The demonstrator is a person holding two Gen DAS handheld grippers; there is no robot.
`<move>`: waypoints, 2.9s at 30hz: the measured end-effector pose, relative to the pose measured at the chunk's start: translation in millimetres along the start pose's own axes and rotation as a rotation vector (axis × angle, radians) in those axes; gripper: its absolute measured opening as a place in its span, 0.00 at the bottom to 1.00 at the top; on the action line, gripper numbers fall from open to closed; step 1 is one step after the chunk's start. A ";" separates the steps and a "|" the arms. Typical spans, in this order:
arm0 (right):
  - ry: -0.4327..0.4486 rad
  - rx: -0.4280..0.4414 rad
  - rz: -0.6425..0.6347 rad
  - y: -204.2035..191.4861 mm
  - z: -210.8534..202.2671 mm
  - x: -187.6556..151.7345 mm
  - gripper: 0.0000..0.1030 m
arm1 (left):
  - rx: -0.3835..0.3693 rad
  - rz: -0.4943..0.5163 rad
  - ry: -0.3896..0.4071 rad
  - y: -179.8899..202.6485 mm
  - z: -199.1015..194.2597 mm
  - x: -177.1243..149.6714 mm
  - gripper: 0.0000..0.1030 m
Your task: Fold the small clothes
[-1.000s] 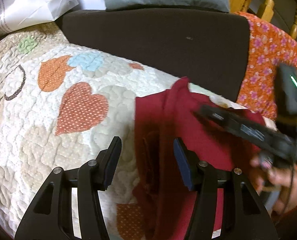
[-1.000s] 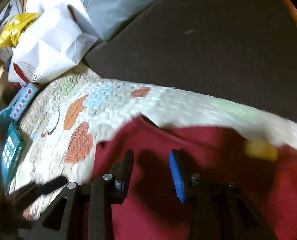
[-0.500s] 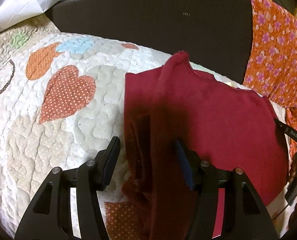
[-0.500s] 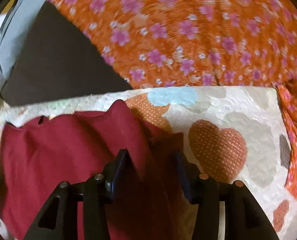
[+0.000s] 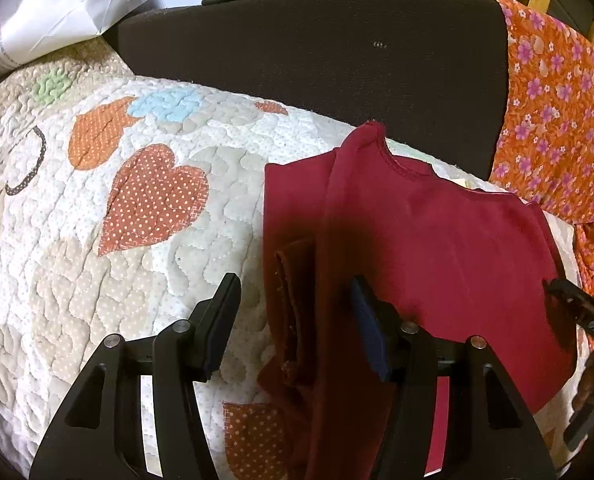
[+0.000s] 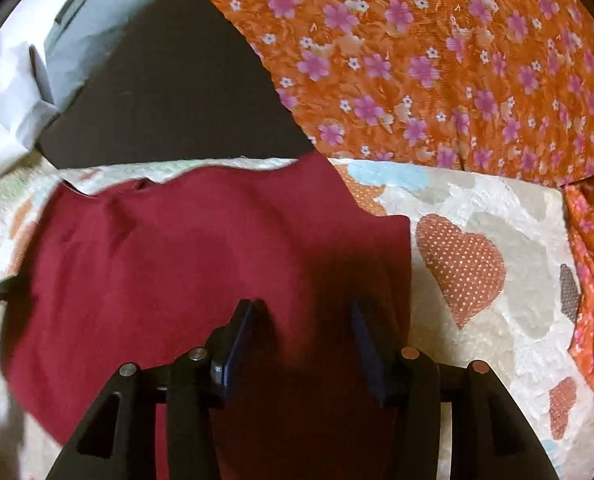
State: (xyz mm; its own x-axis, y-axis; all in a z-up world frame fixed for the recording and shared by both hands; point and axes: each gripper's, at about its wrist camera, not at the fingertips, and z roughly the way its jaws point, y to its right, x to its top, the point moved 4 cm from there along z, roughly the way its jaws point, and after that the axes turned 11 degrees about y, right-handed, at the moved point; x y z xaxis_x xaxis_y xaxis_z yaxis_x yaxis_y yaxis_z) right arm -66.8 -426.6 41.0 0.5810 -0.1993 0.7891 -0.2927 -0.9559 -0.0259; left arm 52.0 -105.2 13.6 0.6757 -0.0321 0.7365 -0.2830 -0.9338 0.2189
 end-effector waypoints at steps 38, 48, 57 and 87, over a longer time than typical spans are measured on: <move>0.092 0.263 0.248 35.6 -72.0 -2.6 0.16 | -0.335 -0.103 -0.125 28.3 -52.3 -14.8 0.20; -0.109 0.121 0.179 37.3 -122.8 -71.3 0.19 | -0.253 -0.102 -0.255 4.0 -101.5 -86.1 0.26; 0.086 0.239 0.121 -30.9 -156.8 -16.4 0.20 | -0.147 -0.118 -0.131 -22.6 -127.8 -91.0 0.56; -0.182 0.553 0.190 -179.7 -44.9 5.8 0.50 | -0.404 -0.133 0.038 16.5 -127.1 -71.6 0.47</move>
State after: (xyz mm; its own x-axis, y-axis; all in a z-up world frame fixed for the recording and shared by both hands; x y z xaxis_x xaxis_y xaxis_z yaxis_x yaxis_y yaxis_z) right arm -44.9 -246.3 77.8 0.6923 -0.3641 0.6230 0.0054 -0.8607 -0.5091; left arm -87.5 -73.0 45.8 0.7010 0.0996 0.7062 -0.4437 -0.7142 0.5412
